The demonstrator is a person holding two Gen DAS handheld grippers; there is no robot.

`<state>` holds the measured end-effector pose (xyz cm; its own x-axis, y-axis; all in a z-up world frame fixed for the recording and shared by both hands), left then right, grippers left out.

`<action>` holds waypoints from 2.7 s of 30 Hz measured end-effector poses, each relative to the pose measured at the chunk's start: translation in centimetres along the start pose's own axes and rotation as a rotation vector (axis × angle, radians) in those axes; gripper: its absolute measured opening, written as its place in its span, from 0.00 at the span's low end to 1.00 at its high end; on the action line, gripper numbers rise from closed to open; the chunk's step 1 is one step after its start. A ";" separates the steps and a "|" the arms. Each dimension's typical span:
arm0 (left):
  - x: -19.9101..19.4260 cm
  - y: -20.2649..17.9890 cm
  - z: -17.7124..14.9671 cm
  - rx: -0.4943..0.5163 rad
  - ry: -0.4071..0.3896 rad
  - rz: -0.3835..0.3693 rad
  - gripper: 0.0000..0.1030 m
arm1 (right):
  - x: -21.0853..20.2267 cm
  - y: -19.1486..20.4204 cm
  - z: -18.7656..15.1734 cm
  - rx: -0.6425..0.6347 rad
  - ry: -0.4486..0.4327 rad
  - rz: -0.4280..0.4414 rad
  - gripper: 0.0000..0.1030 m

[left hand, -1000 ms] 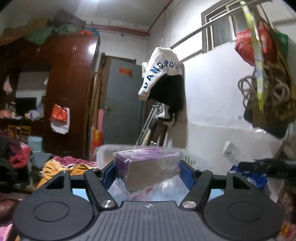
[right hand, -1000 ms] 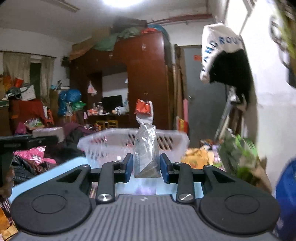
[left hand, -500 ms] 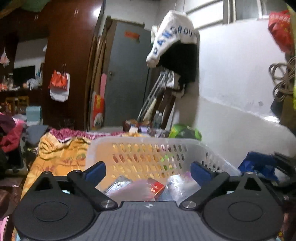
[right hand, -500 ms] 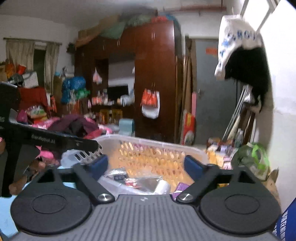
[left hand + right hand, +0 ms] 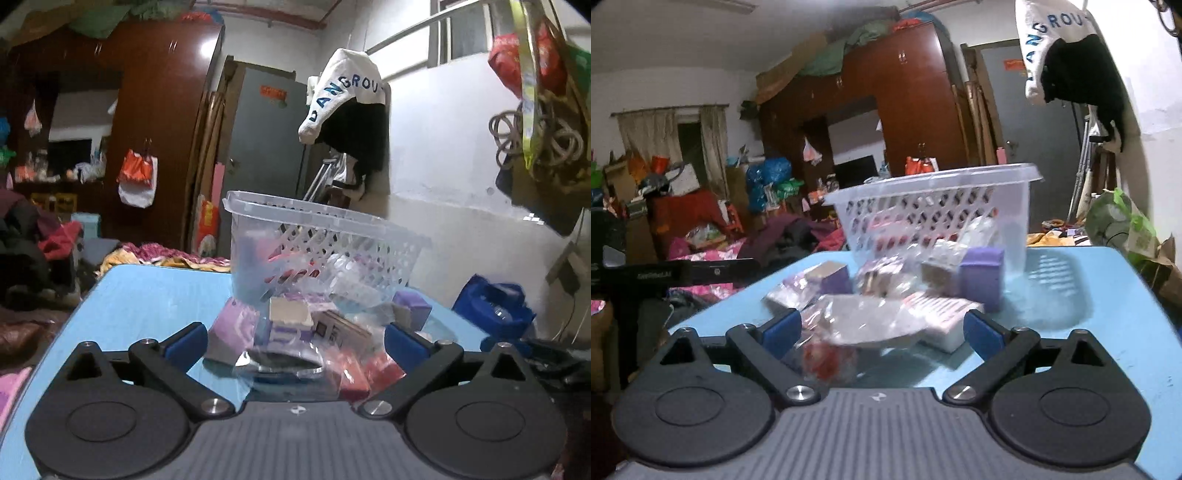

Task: Organize objects
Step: 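Grasp the clear-wrapped dark box with the left tool while the right grasps a clear plastic bag, then carry both items into the white basket and open both tools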

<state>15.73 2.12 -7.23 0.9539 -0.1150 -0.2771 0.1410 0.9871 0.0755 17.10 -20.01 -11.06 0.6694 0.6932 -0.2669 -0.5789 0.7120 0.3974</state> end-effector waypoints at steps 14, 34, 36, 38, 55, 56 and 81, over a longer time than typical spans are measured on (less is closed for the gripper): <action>4.2 0.5 -3.6 -0.047 0.128 -0.063 0.95 | 4.7 -0.3 -2.4 0.093 0.156 0.038 0.84; 3.1 0.9 -3.3 -0.111 0.003 -0.062 0.78 | 2.0 0.1 -1.8 0.044 0.045 0.041 0.43; 2.9 0.9 -3.2 -0.109 -0.005 -0.060 0.78 | 1.8 0.2 -1.7 0.031 0.032 0.039 0.43; 2.8 1.0 -3.2 -0.108 -0.011 -0.057 0.78 | 1.5 0.4 -1.5 0.017 0.015 0.035 0.43; 1.7 0.9 -2.6 -0.107 -0.064 -0.063 0.78 | 0.0 0.8 -1.2 -0.095 -0.079 0.014 0.41; 1.5 0.8 -2.5 -0.105 -0.071 -0.062 0.78 | -0.2 1.0 -1.1 -0.103 -0.087 0.014 0.41; 15.5 3.5 12.4 -0.015 0.020 -0.031 0.94 | 9.9 0.1 15.0 -0.251 -0.114 -0.155 0.82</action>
<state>34.27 2.38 0.65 0.9435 -0.1437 -0.2986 0.1664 0.9847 0.0520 30.69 -14.74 -0.50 0.7982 0.5676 -0.2020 -0.5534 0.8232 0.1264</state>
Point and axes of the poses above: each gripper's, at about its wrist camera, not at the fingertips, and x roughly the way its jaws point, y to its left, z to its top, the point moved 10 cm from there along x, roughly the way its jaws point, and after that the axes turned 14 degrees about x, right-handed, at the moved point
